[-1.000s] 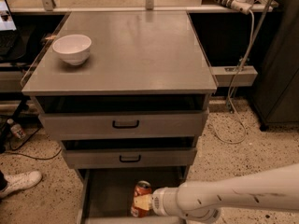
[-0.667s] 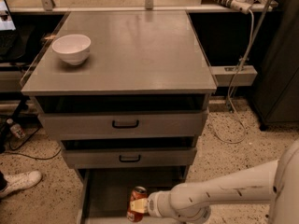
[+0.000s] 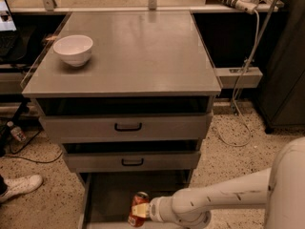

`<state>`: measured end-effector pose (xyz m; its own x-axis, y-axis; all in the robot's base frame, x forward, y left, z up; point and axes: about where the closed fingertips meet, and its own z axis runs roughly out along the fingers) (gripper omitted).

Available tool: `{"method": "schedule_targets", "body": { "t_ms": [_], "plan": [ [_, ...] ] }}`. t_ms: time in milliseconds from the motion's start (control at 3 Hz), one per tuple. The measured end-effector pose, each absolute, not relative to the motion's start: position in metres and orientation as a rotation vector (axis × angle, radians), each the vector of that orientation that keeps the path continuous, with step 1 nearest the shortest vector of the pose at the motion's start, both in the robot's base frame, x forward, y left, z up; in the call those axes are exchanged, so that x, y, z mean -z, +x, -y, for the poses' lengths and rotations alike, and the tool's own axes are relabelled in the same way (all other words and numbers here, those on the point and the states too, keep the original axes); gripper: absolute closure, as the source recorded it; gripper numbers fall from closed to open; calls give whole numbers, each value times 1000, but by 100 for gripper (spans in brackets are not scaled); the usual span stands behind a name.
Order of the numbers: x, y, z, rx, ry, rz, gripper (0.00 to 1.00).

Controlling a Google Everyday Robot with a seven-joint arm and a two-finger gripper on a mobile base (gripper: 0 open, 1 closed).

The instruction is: Place coke can into bottom drawer

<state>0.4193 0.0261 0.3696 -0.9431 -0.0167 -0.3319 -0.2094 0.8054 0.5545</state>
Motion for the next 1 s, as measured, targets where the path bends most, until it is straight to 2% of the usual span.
{"method": "schedule_targets", "body": {
  "t_ms": [1000],
  "plan": [
    [-267,443,-44,-962,-38,-2763,100]
  ]
}}
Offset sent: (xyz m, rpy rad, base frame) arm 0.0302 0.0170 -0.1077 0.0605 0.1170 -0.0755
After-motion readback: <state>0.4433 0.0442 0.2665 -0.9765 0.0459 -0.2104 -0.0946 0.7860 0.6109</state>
